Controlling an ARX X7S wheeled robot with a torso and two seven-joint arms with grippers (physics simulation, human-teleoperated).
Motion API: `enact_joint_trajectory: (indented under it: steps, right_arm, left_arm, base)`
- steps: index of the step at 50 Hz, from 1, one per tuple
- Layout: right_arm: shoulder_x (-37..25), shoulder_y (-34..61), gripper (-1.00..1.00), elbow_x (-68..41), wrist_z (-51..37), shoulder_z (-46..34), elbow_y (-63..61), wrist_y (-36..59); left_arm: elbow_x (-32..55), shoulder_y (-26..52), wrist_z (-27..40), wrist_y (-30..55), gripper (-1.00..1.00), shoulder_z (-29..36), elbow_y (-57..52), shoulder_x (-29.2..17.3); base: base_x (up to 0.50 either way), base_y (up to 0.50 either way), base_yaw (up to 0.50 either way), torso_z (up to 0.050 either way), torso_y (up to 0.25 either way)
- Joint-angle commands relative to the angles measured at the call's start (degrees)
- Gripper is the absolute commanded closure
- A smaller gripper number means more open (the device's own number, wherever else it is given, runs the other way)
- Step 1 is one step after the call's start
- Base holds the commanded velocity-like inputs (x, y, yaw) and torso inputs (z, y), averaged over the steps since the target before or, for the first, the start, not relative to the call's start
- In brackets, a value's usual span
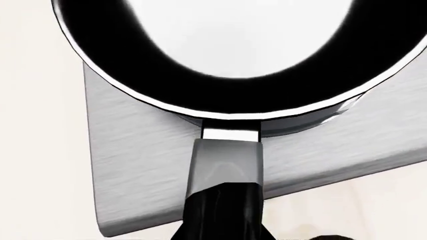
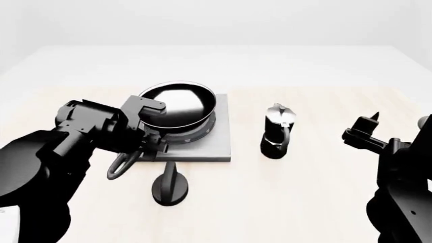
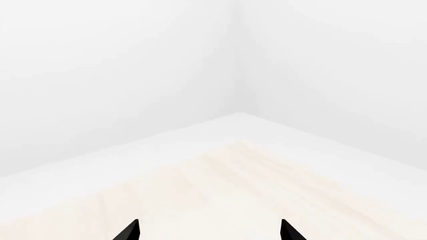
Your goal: Turn on the stove and put the frying pan on it.
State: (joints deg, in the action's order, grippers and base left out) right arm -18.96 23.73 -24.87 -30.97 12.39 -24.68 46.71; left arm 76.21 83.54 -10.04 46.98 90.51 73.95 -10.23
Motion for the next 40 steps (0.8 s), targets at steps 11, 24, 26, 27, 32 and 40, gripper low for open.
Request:
enact_joint_trajectory:
  steps: [11,24,26,27,32,40]
  right_arm:
    - [-0.1,-0.1,-1.0,-0.4,-0.3,-0.3,-0.2,0.0]
    - [-0.2,0.0,-1.0,-0.5,-0.4,-0.6,0.1,-0.2]
    - [-0.2,0.0,-1.0,-0.5,-0.4,-0.8,0.1,-0.2]
    - [-0.2,0.0,-1.0,-0.5,-0.4,-0.8,0.1,-0.2]
    - [-0.2,0.0,-1.0,-0.6,-0.5,-0.8,0.0,-0.1]
    - [-0.3,0.0,-1.0,-0.7,-0.5,-1.1,0.1,-0.2]
  left_arm:
    - [1.1,2.2,2.3,3.1,-1.0,-5.6,-6.8,-3.4]
    - [9.7,13.6,18.2,16.2,-1.0,-10.8,-32.3,-16.0]
    - [11.2,16.0,20.4,18.6,-1.0,-11.6,-34.4,-17.2]
    - [11.8,16.9,20.9,19.6,-1.0,-11.8,-35.0,-17.5]
    - [15.8,23.0,24.3,25.3,-1.0,-13.7,-39.4,-19.5]
    - [20.8,27.4,27.2,29.1,-1.0,-16.3,-44.2,-21.9]
  base:
    - [0.0,0.0,0.0,0.0,0.0]
    - [0.0,0.0,0.0,0.0,0.001]
    - [0.0,0.0,0.0,0.0,0.0]
    - [0.0,0.0,0.0,0.0,0.0]
    - [0.0,0.0,0.0,0.0,0.0]
    - [0.0,0.0,0.0,0.0,0.0]
